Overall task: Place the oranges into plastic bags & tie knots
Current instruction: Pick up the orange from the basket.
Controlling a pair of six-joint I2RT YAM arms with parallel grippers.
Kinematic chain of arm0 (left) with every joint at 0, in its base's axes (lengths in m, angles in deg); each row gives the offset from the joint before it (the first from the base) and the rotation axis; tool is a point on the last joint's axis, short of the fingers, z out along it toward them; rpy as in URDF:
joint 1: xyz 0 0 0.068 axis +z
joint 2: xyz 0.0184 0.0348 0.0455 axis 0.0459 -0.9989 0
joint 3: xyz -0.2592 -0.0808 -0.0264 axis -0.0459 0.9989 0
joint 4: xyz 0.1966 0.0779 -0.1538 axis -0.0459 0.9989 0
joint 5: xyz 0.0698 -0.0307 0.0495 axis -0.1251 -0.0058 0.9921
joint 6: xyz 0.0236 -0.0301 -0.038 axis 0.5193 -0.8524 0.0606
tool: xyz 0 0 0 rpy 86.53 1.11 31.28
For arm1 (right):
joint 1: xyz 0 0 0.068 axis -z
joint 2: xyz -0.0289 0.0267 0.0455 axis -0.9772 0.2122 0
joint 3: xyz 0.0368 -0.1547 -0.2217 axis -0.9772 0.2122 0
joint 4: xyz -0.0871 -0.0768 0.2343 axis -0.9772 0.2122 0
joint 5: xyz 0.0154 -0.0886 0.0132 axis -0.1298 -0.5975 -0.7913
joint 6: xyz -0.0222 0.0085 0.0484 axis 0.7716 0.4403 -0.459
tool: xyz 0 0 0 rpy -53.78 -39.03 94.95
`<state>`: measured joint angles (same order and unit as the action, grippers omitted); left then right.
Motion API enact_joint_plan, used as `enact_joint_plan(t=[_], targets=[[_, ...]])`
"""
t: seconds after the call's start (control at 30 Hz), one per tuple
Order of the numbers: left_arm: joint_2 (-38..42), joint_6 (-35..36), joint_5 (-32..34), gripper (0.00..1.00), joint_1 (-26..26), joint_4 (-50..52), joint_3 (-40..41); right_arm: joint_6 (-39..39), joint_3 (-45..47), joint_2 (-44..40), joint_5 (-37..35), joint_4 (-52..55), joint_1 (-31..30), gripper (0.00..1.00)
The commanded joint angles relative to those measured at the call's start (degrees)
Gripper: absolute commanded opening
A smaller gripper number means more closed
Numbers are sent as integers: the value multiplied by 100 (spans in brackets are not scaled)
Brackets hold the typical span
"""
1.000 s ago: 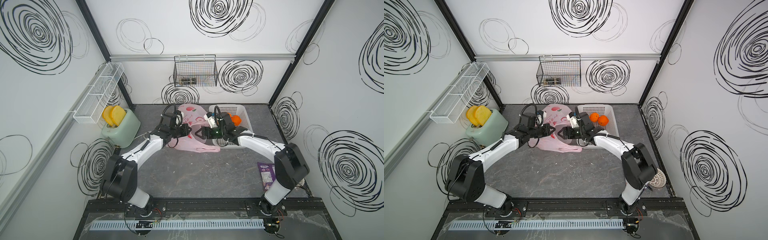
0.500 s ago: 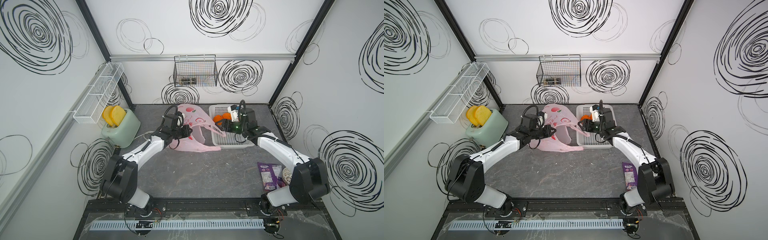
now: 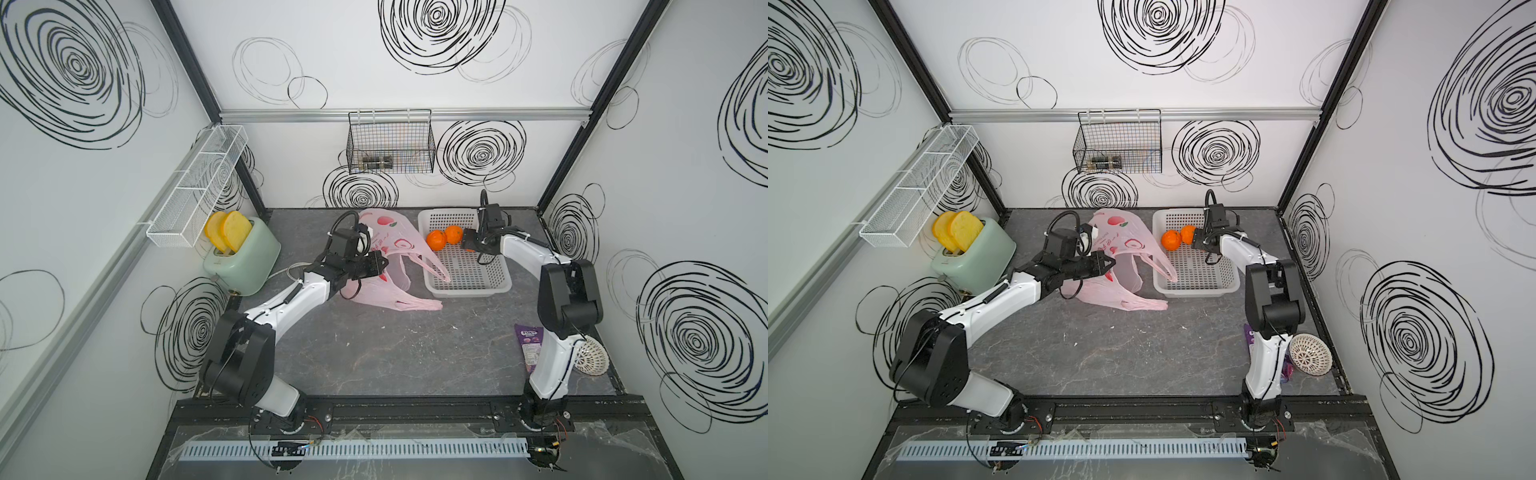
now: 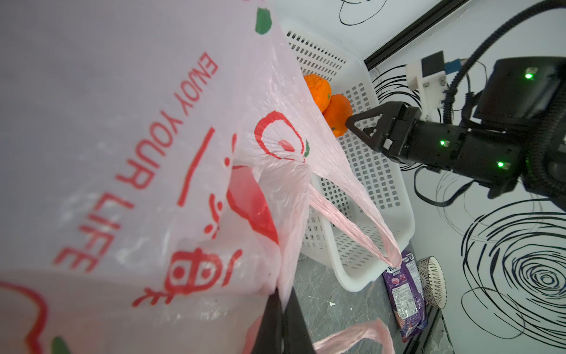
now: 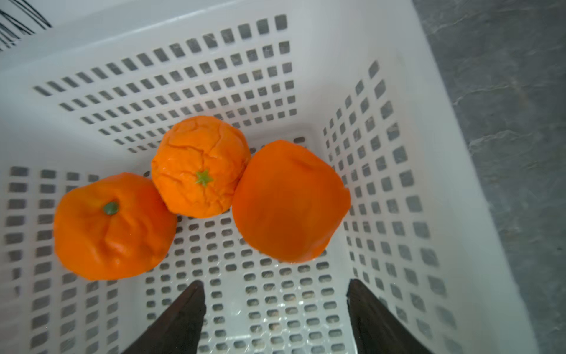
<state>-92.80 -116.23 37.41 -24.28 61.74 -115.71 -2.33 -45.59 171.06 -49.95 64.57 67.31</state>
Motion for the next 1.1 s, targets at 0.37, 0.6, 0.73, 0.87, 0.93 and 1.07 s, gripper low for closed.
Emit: enact_joint_plan(t=[0.37,0.6,0.73,0.87,0.93,1.07], targets=[[93,94,-66,0,-2,-75,-189,141,-1250,1084,17,930,144,84],[67,95,-59,0,2,-62,-217,269,-1627,1386,-133,1086,248,67],[32,104,-63,0,-3,-57,-234,351,-1638,1253,-39,1080,263,55],[47,113,-41,0,2,-49,-252,315,-1359,751,223,1053,253,54],[57,134,-49,0,9,-25,-269,242,-982,298,567,858,261,51],[67,198,-60,0,34,19,-296,9,-35,-726,1375,476,169,51]])
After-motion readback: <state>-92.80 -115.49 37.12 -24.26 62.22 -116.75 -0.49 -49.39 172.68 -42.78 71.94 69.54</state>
